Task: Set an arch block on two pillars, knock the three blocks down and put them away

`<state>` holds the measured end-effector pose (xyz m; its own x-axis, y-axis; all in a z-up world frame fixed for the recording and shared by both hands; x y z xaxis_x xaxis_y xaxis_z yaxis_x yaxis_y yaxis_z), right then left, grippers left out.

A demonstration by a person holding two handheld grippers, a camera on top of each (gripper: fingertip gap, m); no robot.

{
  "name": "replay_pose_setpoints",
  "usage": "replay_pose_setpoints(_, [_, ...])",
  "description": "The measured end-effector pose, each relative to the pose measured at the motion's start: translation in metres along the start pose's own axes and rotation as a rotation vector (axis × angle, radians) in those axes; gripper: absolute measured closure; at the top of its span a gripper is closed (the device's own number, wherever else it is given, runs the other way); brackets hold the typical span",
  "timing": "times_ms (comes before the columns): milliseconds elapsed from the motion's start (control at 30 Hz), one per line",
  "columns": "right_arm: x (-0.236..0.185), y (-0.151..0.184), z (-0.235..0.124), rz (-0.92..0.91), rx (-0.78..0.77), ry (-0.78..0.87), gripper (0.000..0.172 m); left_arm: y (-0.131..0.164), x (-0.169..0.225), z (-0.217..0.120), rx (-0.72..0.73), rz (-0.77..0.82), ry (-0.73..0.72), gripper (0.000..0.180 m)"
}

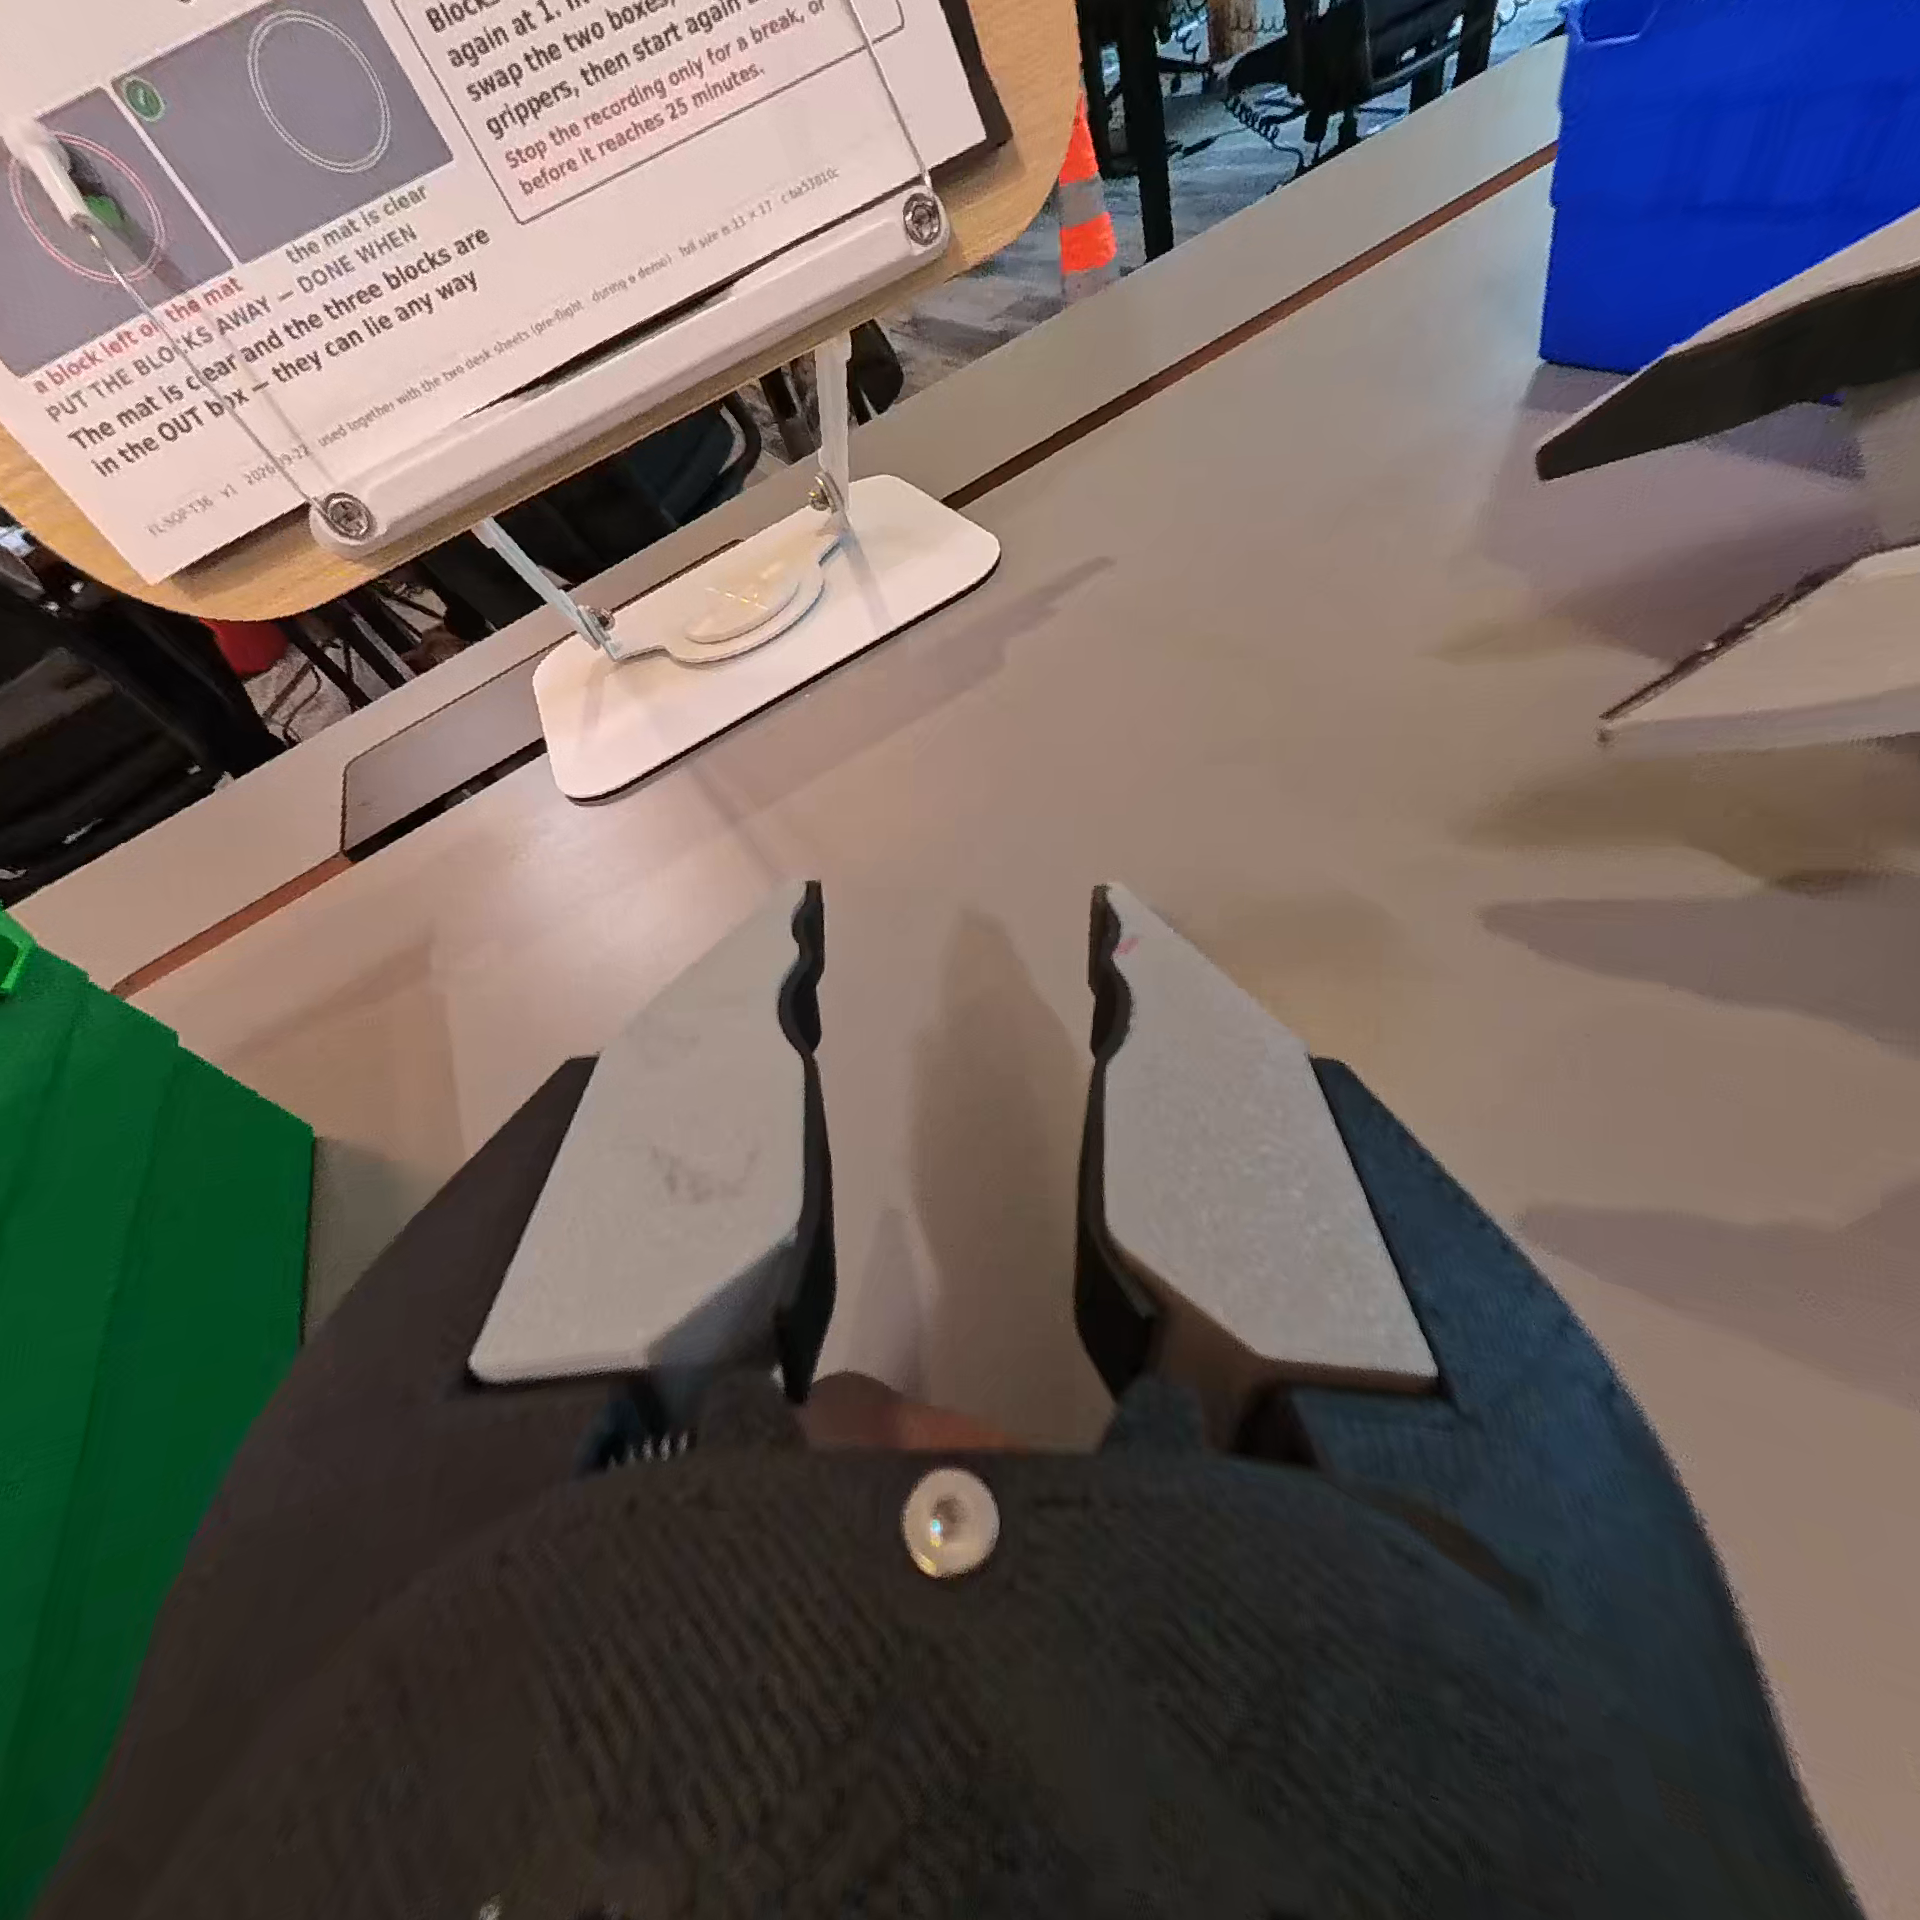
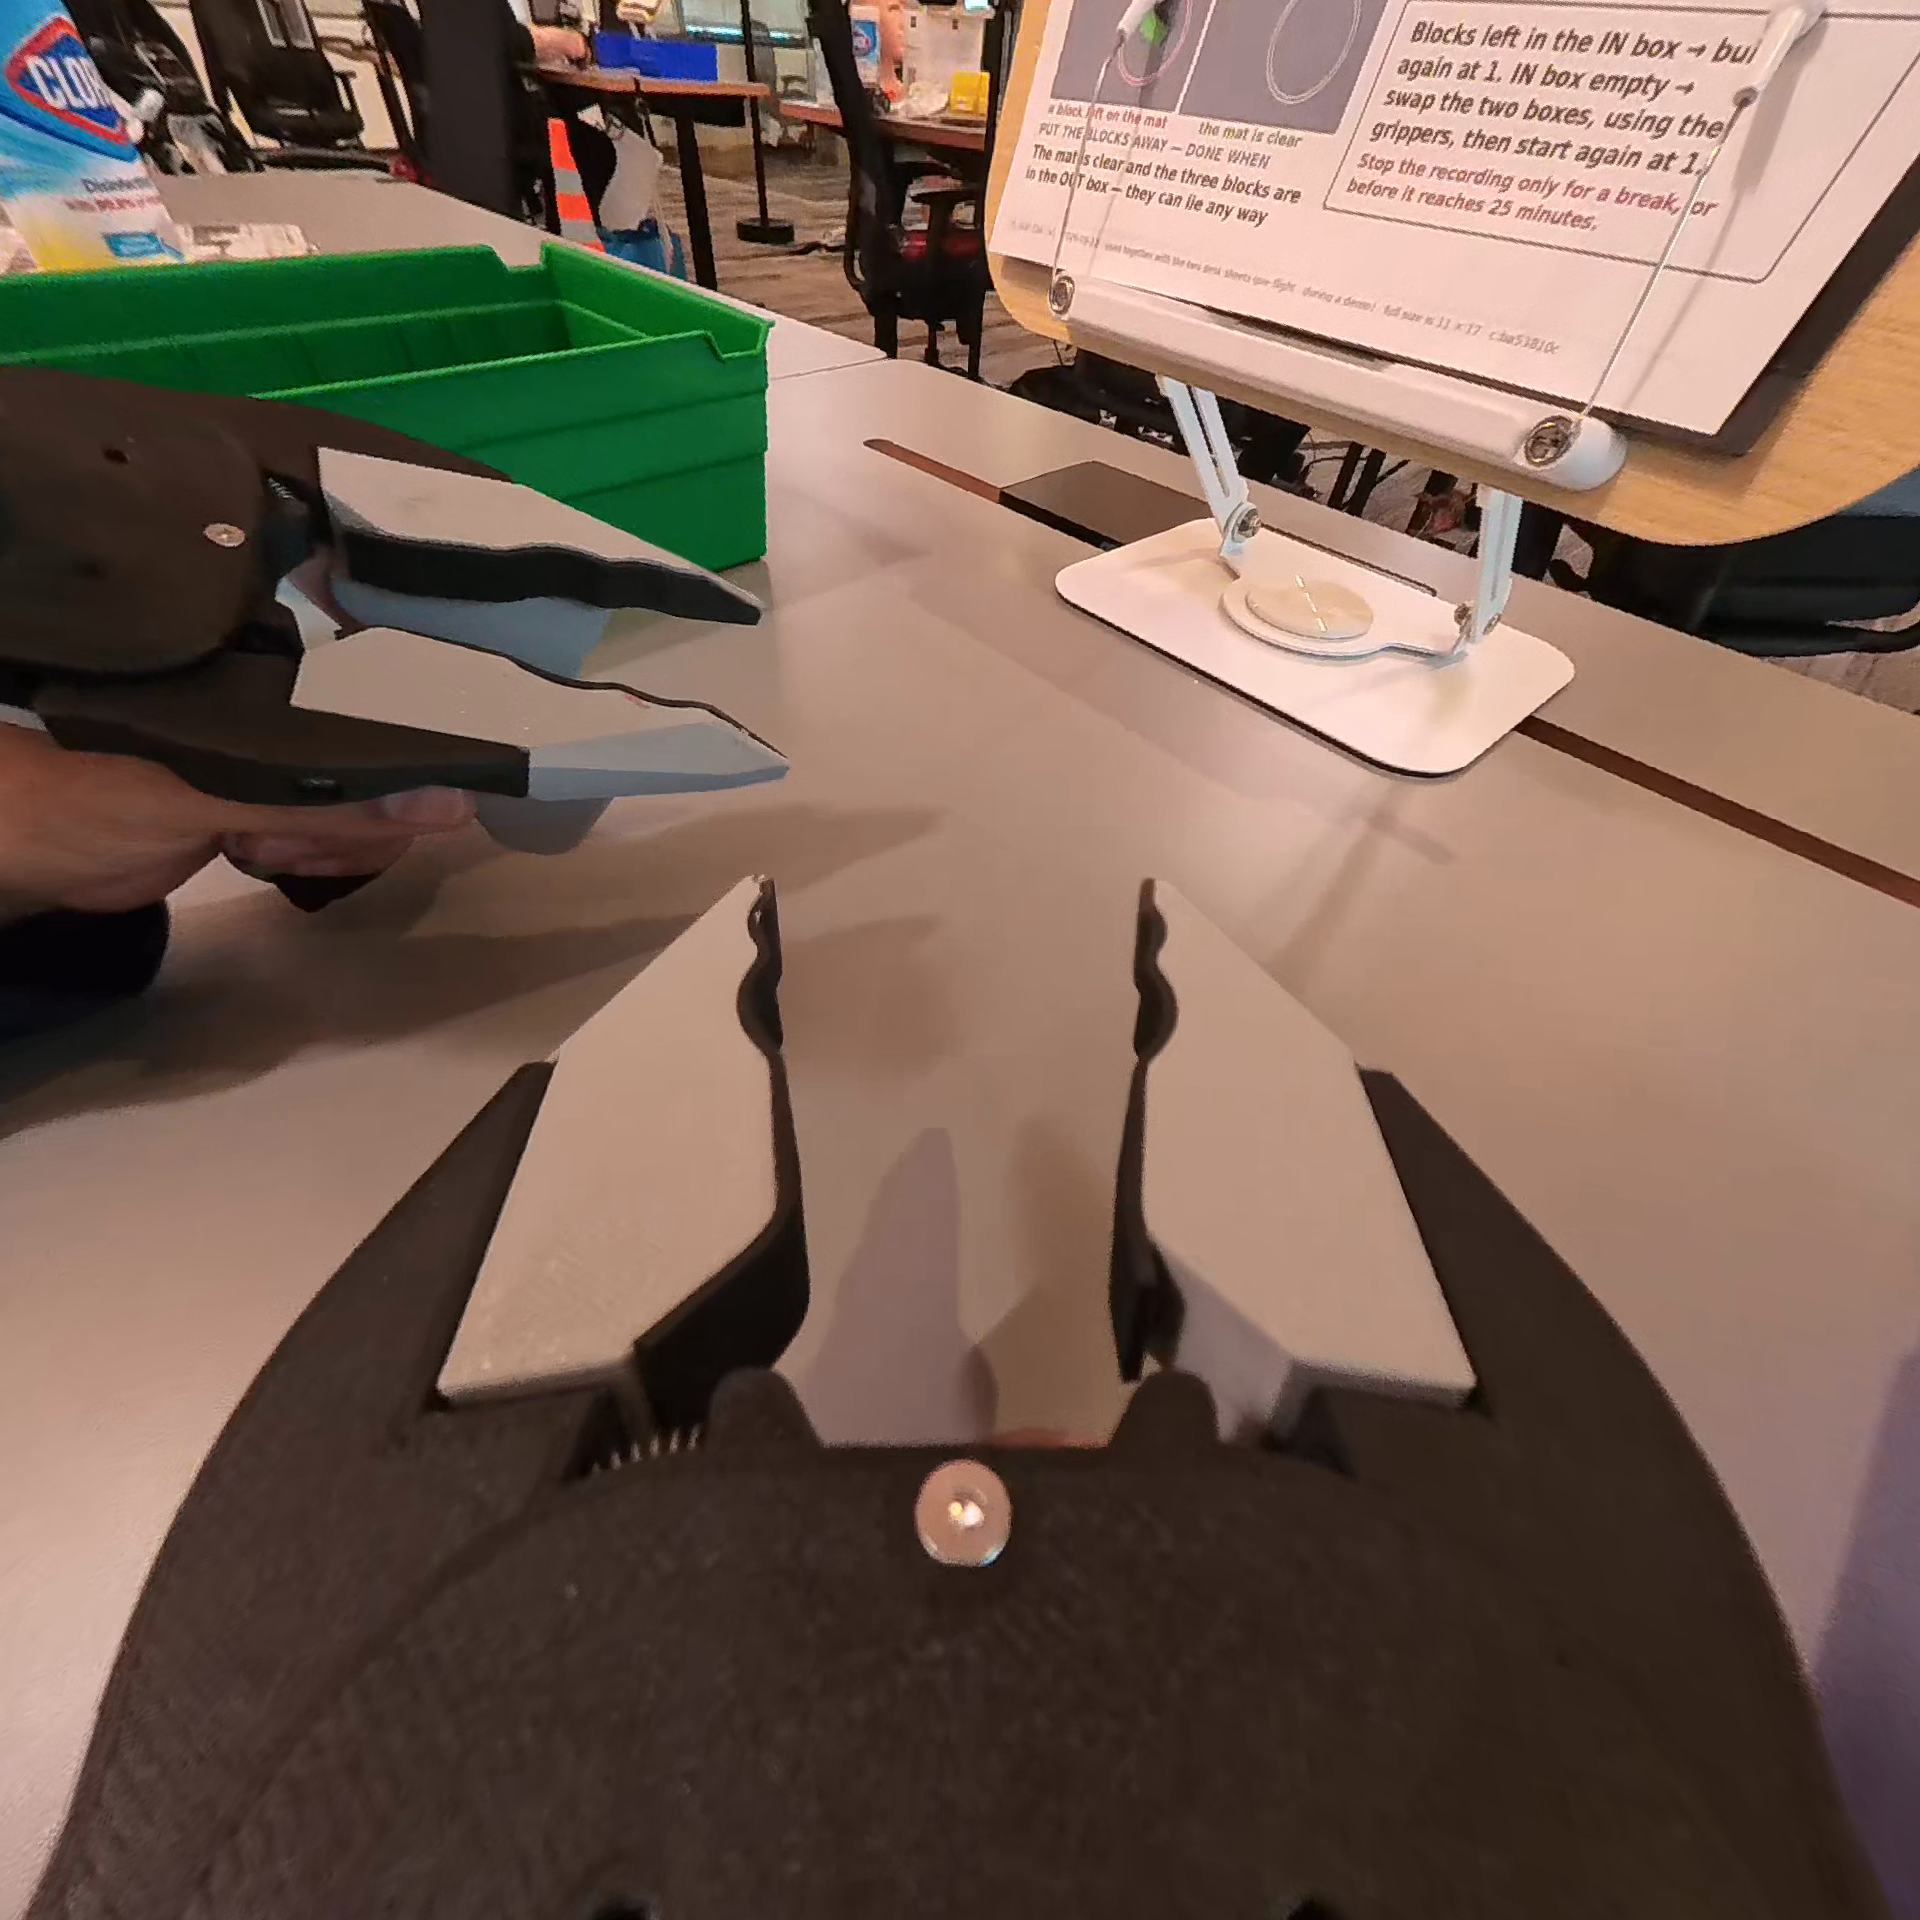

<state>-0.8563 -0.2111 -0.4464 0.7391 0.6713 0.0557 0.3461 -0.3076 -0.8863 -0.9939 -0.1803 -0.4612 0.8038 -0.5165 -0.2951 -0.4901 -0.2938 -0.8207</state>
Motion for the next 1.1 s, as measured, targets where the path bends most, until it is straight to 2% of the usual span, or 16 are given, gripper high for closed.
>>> replay_pose_setpoints(267, [0.007, -0.007, -0.009, 0.076, 0.076, -0.013, 0.099, 0.0, 0.0, 0.0, 0.029, 0.039, -0.09, 0.143])
replay_pose_setpoints(333, [0.01, -0.008, -0.012, 0.088, 0.098, -0.011, 0.099, -0.001, 0.003, -0.001, 0.034, 0.022, -0.065, 0.142])
replay_pose_setpoints(467, [0.013, -0.005, -0.011, 0.065, 0.076, 0.017, 0.101, -0.004, 0.003, -0.001, 0.041, -0.032, -0.057, 0.121])
replay_pose_setpoints(700, [0.007, 0.0, -0.005, -0.02, 0.016, 0.071, 0.101, -0.004, 0.004, -0.01, 0.074, -0.052, -0.096, 0.122])
replay_pose_setpoints(800, [0.012, 0.004, -0.004, -0.03, -0.018, 0.124, 0.102, -0.004, 0.004, -0.013, 0.079, -0.114, -0.077, 0.122])
replay_pose_setpoints(933, [0.014, 0.004, -0.005, 0.028, 0.0, 0.08, 0.103, -0.002, -0.001, -0.014, 0.084, -0.188, -0.038, 0.121])
replay_pose_setpoints(1100, [0.011, 0.0, -0.007, 0.049, 0.017, 0.04, 0.103, -0.001, 0.0, -0.014, 0.085, -0.199, -0.019, 0.122])
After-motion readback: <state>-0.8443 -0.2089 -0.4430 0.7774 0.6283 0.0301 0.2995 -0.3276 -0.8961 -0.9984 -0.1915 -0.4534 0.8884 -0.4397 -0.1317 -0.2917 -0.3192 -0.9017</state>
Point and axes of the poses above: each gripper's, where its closed fingertips meet, z out along the fingers, y out of its underside, x = y × z across the jaws, the point moved 4 cm from there along -z, back along the fingers, and after that the axes turned 12 degrees about -x, right-handed, at the moved point
